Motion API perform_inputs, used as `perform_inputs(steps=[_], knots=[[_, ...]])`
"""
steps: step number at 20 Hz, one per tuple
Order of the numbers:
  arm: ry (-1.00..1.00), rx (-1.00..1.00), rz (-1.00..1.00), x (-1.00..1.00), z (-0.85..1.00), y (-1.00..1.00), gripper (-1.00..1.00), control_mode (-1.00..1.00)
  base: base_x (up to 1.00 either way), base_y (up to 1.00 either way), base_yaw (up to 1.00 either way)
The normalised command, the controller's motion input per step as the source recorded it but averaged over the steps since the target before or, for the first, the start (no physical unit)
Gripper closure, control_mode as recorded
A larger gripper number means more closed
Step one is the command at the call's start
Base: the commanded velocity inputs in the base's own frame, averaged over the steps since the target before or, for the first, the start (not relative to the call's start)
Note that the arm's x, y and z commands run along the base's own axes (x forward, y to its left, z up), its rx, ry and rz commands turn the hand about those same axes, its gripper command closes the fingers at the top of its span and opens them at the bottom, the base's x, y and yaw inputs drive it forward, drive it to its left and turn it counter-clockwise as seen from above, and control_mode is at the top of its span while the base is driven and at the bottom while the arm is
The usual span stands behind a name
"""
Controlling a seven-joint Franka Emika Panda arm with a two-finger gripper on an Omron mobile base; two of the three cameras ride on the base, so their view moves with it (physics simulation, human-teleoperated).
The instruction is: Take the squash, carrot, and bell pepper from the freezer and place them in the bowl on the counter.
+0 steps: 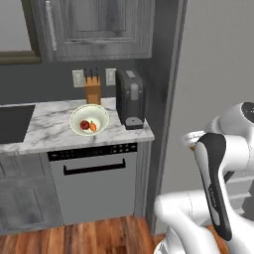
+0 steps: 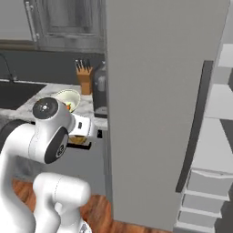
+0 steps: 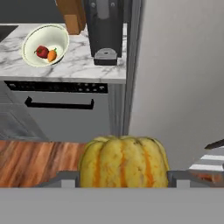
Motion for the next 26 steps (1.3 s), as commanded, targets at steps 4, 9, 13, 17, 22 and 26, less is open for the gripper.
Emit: perform_inputs(steps=[4, 9, 13, 17, 22, 26], knots=[[0.0, 0.0, 0.0, 0.0, 0.0, 0.0, 1.0, 1.0, 0.53, 0.92, -0.06], [0.0, 0.0, 0.0, 0.0, 0.0, 0.0, 1.0, 1.0, 0.64, 0.61, -0.05], [0.0, 0.0, 0.0, 0.0, 0.0, 0.0, 1.0, 1.0, 0.59, 0.21, -0.02], [0.0, 0.0, 0.0, 0.0, 0.0, 0.0, 1.0, 1.0, 0.57, 0.1, 0.0], [0.0, 0.0, 0.0, 0.0, 0.0, 0.0, 1.0, 1.0, 0.53, 0.13, 0.0], [0.0, 0.0, 0.0, 0.0, 0.0, 0.0, 1.0, 1.0, 0.32, 0.04, 0.0]])
